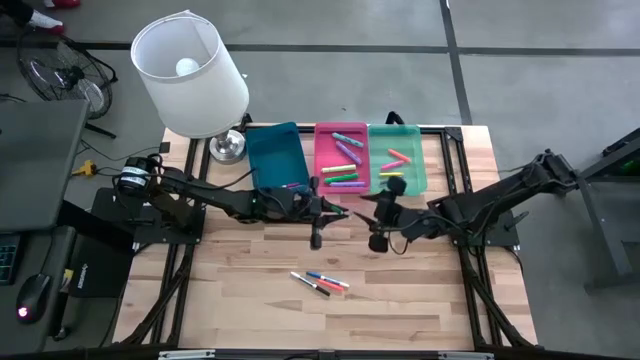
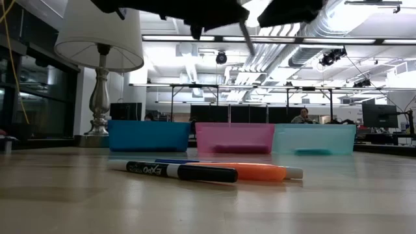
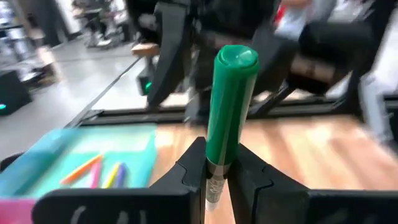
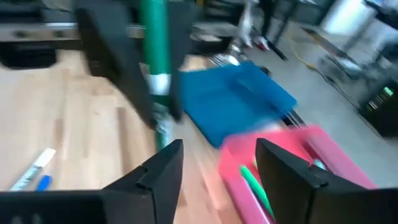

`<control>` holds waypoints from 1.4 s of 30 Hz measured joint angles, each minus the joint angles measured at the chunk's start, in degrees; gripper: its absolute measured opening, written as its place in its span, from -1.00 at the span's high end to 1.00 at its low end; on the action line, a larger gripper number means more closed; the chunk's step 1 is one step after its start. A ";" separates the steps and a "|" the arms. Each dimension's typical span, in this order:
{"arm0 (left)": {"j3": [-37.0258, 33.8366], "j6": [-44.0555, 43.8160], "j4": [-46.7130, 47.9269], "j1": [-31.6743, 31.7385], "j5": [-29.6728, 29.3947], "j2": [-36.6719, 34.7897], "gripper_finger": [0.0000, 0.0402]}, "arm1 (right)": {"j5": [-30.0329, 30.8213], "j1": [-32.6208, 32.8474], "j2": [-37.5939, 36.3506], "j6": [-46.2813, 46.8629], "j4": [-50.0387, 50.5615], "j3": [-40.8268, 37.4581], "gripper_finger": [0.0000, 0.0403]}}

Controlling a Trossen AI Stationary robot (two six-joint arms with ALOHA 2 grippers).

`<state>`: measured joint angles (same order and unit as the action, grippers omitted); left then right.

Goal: Pick & Place Markers
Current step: Put the green dry erase marker into the dark blue bin

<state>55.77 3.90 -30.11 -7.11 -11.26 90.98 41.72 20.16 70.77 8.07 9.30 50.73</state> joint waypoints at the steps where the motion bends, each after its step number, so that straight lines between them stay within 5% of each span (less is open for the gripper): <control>1: 0.00 0.60 1.14 0.00 -1.50 0.00 0.84 | 0.58 0.00 -0.75 1.92 2.45 0.01 0.04; 18: 3.83 -2.79 40.11 8.02 -16.33 -2.71 0.84 | -0.13 0.13 -1.67 21.22 30.20 0.01 0.01; 29: 10.19 -6.12 65.03 13.76 -20.25 -2.71 0.84 | 0.14 0.13 -1.67 23.00 33.48 0.01 0.01; 42: 10.29 -5.65 73.14 20.51 -20.41 2.14 0.84 | 1.35 0.13 -1.30 24.97 33.29 0.01 0.01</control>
<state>66.06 -1.75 43.04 13.39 -31.67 93.12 43.07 20.29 69.47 33.04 42.59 50.74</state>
